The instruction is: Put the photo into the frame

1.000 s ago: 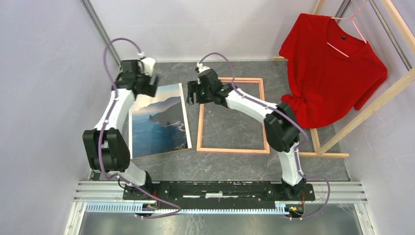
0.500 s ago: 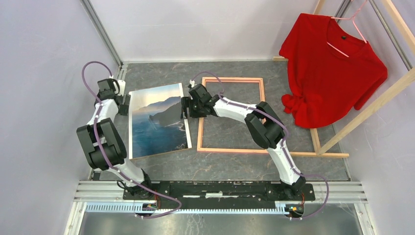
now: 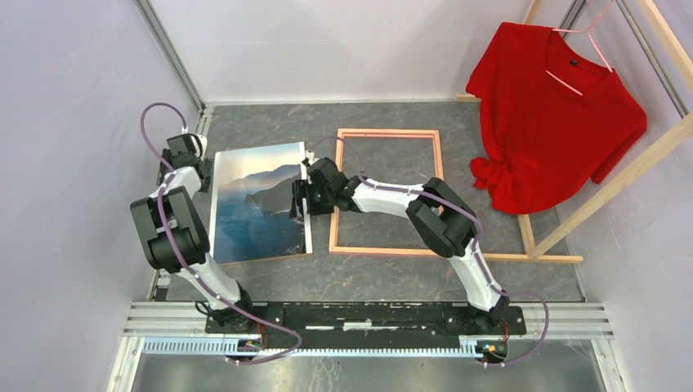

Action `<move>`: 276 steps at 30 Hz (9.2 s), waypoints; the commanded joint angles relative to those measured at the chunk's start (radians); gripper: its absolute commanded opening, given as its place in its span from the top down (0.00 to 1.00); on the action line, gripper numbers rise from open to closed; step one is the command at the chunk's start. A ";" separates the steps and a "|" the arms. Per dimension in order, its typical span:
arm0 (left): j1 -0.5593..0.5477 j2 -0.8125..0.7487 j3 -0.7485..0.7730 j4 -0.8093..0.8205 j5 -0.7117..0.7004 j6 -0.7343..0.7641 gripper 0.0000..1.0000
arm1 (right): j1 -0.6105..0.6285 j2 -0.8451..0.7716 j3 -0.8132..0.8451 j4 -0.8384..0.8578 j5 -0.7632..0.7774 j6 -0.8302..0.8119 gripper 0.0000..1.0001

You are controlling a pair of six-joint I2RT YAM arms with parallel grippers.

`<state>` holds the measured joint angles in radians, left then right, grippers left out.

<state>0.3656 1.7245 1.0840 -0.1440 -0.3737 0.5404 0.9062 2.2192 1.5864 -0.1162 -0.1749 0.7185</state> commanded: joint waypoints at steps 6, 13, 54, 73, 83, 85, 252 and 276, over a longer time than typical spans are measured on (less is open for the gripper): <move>0.006 0.071 -0.015 0.054 0.013 -0.002 0.06 | -0.069 -0.046 -0.003 -0.100 -0.020 0.006 0.21; -0.026 0.117 -0.010 0.023 0.044 -0.042 0.07 | -0.177 0.055 0.153 -0.131 0.004 -0.013 0.16; -0.084 0.181 -0.085 0.066 0.068 -0.019 0.09 | -0.180 0.148 0.118 0.420 -0.190 0.377 0.20; -0.087 0.188 -0.090 0.066 0.070 -0.010 0.10 | -0.160 0.051 0.122 0.407 -0.150 0.240 0.21; -0.088 0.186 -0.087 0.040 0.084 -0.008 0.10 | -0.128 0.175 0.170 0.541 -0.227 0.383 0.26; -0.087 0.185 -0.087 0.038 0.086 -0.007 0.10 | -0.125 0.187 0.171 0.565 -0.225 0.406 0.28; -0.827 0.238 0.323 -0.329 0.042 -0.095 0.01 | -1.052 -0.647 -0.781 0.152 -0.549 -0.155 1.00; -0.855 0.293 0.376 -0.328 0.082 -0.139 0.01 | -1.052 -0.599 -0.714 0.060 -0.675 -0.237 1.00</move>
<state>-0.4847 2.0022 1.4178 -0.4828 -0.3130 0.4576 -0.1463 1.6199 0.8307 -0.0460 -0.8043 0.5144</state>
